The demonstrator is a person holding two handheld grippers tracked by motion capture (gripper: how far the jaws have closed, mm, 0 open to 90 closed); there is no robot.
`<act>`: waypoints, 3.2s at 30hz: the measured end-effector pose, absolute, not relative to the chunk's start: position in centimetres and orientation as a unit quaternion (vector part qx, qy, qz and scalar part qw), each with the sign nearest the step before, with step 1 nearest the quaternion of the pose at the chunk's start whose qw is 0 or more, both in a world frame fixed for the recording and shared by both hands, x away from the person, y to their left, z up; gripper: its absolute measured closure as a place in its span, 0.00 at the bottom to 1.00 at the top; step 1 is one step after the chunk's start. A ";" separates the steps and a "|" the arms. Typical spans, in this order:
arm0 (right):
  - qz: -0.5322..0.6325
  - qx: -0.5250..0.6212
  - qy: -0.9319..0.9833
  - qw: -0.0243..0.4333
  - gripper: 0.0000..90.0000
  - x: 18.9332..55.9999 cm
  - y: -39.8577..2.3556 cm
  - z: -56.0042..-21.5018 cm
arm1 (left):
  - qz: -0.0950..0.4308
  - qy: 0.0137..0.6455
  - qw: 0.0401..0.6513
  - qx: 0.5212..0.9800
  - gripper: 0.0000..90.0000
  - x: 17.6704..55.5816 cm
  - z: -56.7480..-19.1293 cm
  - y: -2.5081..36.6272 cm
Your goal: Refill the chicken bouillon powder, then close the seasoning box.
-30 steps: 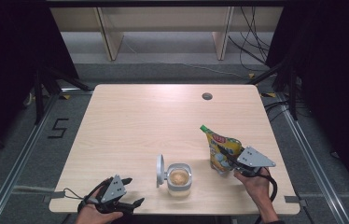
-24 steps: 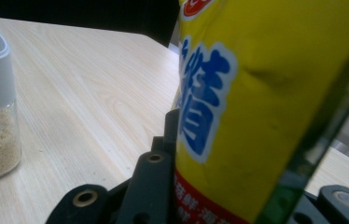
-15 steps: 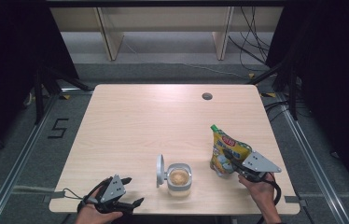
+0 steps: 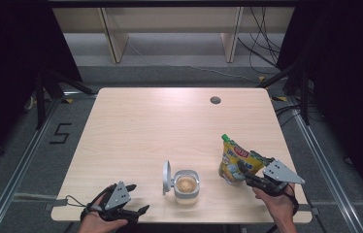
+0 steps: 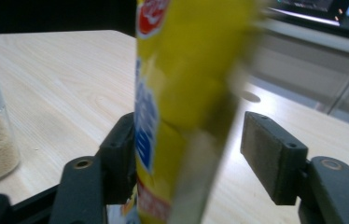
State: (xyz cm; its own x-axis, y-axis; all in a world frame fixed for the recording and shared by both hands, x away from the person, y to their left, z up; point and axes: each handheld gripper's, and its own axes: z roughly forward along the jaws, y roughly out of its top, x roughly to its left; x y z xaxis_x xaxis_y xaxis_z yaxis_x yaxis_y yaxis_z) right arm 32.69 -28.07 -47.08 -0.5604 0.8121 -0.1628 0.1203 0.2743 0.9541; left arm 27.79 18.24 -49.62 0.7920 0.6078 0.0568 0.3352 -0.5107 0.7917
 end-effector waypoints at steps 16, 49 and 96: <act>0.490 0.394 0.723 0.286 0.38 28.9 -28.3 -47.2 | 0.167 0.278 0.402 0.856 0.22 28.1 -49.6 18.3; 0.422 0.388 0.784 0.238 0.31 25.5 -27.1 -47.8 | 0.185 0.271 0.450 0.830 0.68 27.4 -49.3 18.8; 0.430 0.386 0.777 0.251 0.35 24.7 -27.3 -47.5 | 0.157 0.215 0.510 0.818 0.99 29.9 -43.2 14.1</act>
